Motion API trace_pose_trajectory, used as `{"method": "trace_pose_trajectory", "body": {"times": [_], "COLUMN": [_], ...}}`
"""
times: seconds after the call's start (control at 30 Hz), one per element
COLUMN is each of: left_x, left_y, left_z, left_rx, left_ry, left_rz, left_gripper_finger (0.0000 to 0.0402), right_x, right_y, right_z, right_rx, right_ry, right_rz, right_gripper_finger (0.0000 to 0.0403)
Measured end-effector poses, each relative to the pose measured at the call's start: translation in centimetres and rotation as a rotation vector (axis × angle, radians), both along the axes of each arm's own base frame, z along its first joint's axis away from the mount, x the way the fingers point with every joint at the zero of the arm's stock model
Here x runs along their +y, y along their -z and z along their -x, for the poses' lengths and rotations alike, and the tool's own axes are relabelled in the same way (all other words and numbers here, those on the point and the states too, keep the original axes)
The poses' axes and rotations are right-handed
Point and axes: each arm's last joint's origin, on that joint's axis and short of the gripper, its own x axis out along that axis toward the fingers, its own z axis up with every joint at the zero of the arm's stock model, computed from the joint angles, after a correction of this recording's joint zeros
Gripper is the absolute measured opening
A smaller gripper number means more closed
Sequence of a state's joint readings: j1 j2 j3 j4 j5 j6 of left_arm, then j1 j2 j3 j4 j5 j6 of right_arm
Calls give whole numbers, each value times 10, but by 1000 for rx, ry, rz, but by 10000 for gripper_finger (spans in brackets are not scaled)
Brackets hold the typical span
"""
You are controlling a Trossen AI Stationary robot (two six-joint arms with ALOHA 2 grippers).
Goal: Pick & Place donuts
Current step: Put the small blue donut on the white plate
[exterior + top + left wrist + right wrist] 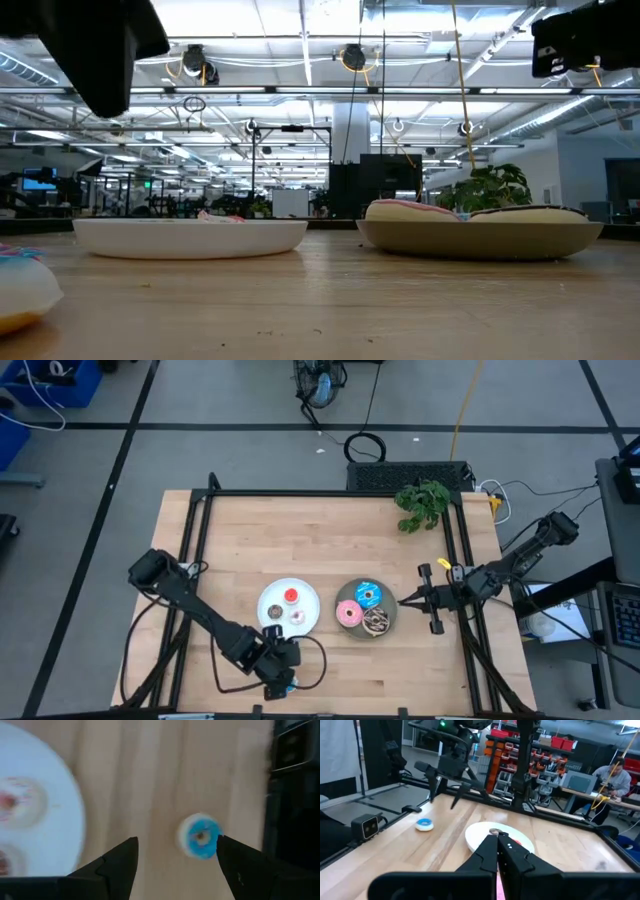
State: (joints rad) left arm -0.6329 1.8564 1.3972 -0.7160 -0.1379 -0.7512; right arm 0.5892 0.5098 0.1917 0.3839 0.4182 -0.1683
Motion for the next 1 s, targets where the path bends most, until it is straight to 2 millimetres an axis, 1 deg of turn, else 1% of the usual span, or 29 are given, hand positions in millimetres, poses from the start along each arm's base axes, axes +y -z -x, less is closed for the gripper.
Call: {"method": "trace_pose_trajectory", "body": {"times": [0.17, 0.3, 0.37, 0.47, 0.6, 0.7, 0.87, 1.0], "left_x": [-11, -14, -16, -20, -35, -41, -39, -37], "left_y": [-1, -4, -8, -18, -25, -21, -11, 1], "left_z": [1, -1, -3, -14, -34, -42, -39, -35], "left_rx": [-20, -41, -53, -88, -101, -29, 103, 137], "left_ry": [-1, -25, -24, -3, 77, 122, 148, 146], "left_rz": [74, 112, 120, 123, 79, 16, -80, -100], "left_gripper_finger": [269, 269, 269, 269, 269, 269, 269, 269], "right_x": [0, 0, 0, 0, 0, 0, 0, 0], "right_y": [0, 0, -1, -1, -1, -1, -1, -1], "right_z": [0, 0, 0, 0, 0, 0, 0, 0], "right_rx": [-7, -8, -13, -14, -14, -14, -13, -15], "right_ry": [0, 0, 0, 0, 0, 0, 0, 0], "right_rz": [34, 33, 30, 29, 30, 29, 33, 42], "right_gripper_finger": [0, 0, 0, 0, 0, 0, 0, 0]}}
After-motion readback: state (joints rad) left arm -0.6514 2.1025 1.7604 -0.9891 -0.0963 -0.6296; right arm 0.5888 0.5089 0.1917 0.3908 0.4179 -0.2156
